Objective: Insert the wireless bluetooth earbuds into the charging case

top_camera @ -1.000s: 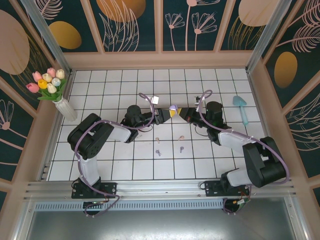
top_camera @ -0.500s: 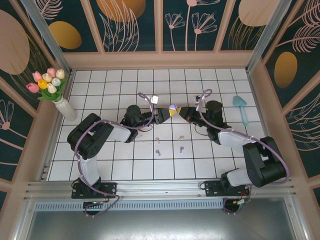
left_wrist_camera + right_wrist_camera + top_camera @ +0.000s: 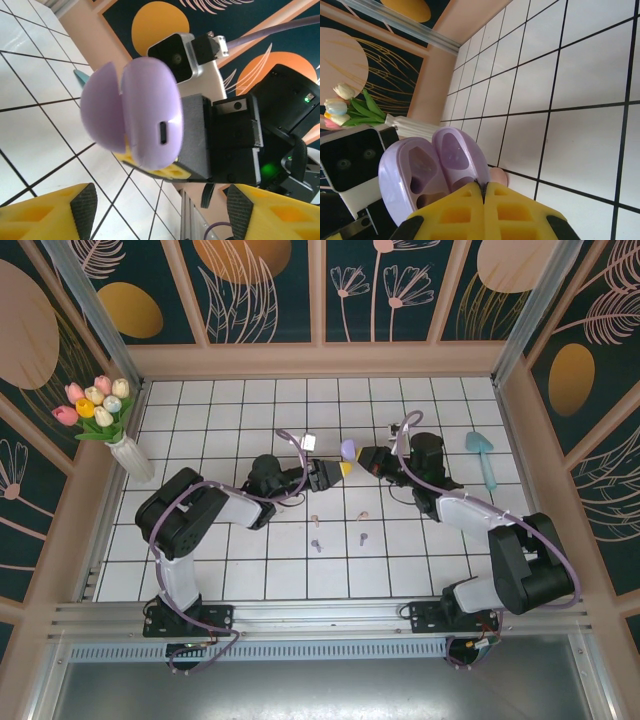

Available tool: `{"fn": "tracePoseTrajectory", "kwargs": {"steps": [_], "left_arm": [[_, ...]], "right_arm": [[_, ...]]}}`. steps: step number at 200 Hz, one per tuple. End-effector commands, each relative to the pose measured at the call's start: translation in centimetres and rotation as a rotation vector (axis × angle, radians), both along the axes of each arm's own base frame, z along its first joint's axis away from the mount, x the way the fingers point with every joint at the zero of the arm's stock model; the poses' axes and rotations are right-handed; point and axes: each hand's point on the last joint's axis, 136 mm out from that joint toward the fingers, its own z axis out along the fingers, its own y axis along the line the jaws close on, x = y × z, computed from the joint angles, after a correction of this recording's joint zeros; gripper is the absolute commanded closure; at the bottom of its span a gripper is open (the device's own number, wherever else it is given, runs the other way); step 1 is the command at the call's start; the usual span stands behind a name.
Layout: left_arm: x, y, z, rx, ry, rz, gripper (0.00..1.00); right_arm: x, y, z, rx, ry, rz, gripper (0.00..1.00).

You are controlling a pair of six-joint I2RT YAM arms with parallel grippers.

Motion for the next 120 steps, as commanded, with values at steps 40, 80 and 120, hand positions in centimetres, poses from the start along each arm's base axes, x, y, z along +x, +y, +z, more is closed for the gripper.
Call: {"fn": "tracePoseTrajectory", "kwargs": {"steps": [40, 80, 120], "left_arm": [[1.2, 1.8, 2.6, 0.097, -0.123, 0.087, 0.20], [3.1, 2.6, 1.2, 0.421, -0.216, 0.040, 0.18], [3.7, 2.7, 1.2, 0.581, -0.283, -0.113, 0.18]], "right_arm": [[1.6, -0.8, 0.1, -0.187, -0.074, 0.012, 1.00], [2.4, -1.6, -0.9, -0.417, -0.160, 0.082, 1.00], [2.3, -0.6, -1.4, -0.490, -0.227, 0.211, 1.00]]}}
